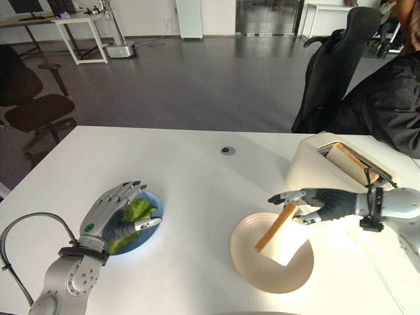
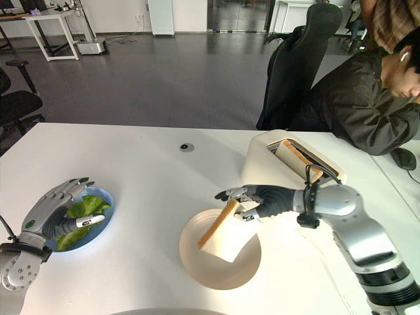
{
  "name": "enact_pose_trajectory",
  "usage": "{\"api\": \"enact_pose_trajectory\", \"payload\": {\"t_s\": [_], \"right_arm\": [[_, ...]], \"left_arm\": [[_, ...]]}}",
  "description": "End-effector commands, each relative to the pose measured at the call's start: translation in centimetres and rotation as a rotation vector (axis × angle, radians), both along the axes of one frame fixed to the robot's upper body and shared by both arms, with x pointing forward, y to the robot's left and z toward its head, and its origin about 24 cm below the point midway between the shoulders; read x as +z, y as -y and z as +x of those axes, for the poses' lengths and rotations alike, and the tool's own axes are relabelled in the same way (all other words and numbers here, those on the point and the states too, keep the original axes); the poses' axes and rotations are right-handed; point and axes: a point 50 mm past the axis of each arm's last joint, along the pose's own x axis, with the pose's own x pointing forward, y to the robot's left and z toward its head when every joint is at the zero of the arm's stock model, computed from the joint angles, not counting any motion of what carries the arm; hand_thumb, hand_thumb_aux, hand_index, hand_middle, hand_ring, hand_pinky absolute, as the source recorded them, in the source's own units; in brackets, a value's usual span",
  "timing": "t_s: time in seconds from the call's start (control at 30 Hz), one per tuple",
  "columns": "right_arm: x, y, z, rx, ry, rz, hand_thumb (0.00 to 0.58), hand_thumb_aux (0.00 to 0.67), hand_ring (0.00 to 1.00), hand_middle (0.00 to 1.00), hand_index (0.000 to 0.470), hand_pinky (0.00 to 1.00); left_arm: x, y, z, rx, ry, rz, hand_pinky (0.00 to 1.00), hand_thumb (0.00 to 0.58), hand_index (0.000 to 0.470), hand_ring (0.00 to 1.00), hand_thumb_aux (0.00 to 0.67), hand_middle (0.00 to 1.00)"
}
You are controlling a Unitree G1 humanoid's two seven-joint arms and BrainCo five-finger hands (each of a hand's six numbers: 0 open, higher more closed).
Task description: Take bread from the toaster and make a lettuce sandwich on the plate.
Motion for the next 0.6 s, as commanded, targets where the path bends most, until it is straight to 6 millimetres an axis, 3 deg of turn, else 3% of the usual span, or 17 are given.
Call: {"api": "enact_pose_trajectory", "payload": {"t_s": [0.03,0.07,0.1,0.13,0.17,0.2,0.33,0.37,0.43,0.53,0.57,0.6], "right_arm": [[-2.3,-1.7,0.5,0.035,0.027,-0.063,0.580,0.670,0.00,0.00,0.470,0.00],[-2.7,-2.0,0.6,0.036,0.033,-0.067,0.578,0.633,0.00,0.00,0.444,0.00],[-2.9,-2.2,0.8,0.034,0.043,-0.073,0.559,0.544,0.00,0.00,0.382,0.00],[-3.1,-2.3,0.9,0.028,0.060,-0.081,0.449,0.352,0.00,0.00,0.247,0.00],[-3.2,-2.3,0.9,0.021,0.077,-0.084,0.172,0.108,0.00,0.00,0.076,0.00],[-3.2,-2.3,1.0,0.014,0.092,-0.085,0.000,0.000,0.00,0.00,0.000,0.00],[-3.0,-2.4,1.5,-0.010,0.140,-0.057,0.000,0.000,0.00,0.00,0.000,0.00],[-2.9,-2.5,1.6,-0.015,0.152,-0.048,0.000,0.000,0.00,0.00,0.000,0.00],[-2.5,-2.5,1.9,-0.026,0.175,-0.033,0.000,0.000,0.00,0.00,0.000,0.00],[-2.2,-2.5,2.0,-0.040,0.196,-0.015,0.000,0.000,0.00,0.00,0.000,0.00],[-2.1,-2.5,2.0,-0.043,0.202,-0.011,0.000,0.000,0.00,0.00,0.000,0.00],[-2.1,-2.5,2.0,-0.047,0.208,-0.008,0.000,0.000,0.00,0.00,0.000,0.00]], "left_arm": [[-1.6,-2.1,-0.6,0.080,-0.131,0.120,0.00,0.000,0.000,0.00,0.000,0.00],[-1.8,-2.5,-0.7,0.098,-0.152,0.139,0.00,0.000,0.000,0.00,0.000,0.00],[-1.9,-2.9,-0.9,0.117,-0.172,0.150,0.00,0.000,0.000,0.00,0.000,0.00],[-2.0,-3.3,-1.1,0.138,-0.196,0.161,0.00,0.000,0.000,0.00,0.000,0.00],[-2.2,-3.6,-1.2,0.156,-0.222,0.170,0.00,0.000,0.000,0.00,0.000,0.00],[-2.4,-4.0,-1.4,0.174,-0.245,0.178,0.00,0.000,0.000,0.00,0.000,0.00],[-3.1,-4.6,-2.0,0.210,-0.305,0.186,0.00,0.000,0.000,0.00,0.000,0.00],[-3.4,-4.5,-2.1,0.209,-0.322,0.182,0.00,0.075,0.031,0.00,0.045,0.00],[-4.1,-4.2,-2.2,0.202,-0.355,0.173,0.00,0.322,0.157,0.00,0.223,0.00],[-4.7,-4.1,-2.2,0.193,-0.376,0.165,0.00,0.485,0.280,0.00,0.399,0.00],[-4.8,-4.0,-2.2,0.189,-0.377,0.163,0.00,0.575,0.426,0.00,0.607,0.00],[-4.7,-4.0,-2.1,0.183,-0.370,0.163,0.00,0.580,0.470,0.00,0.670,0.00]]}}
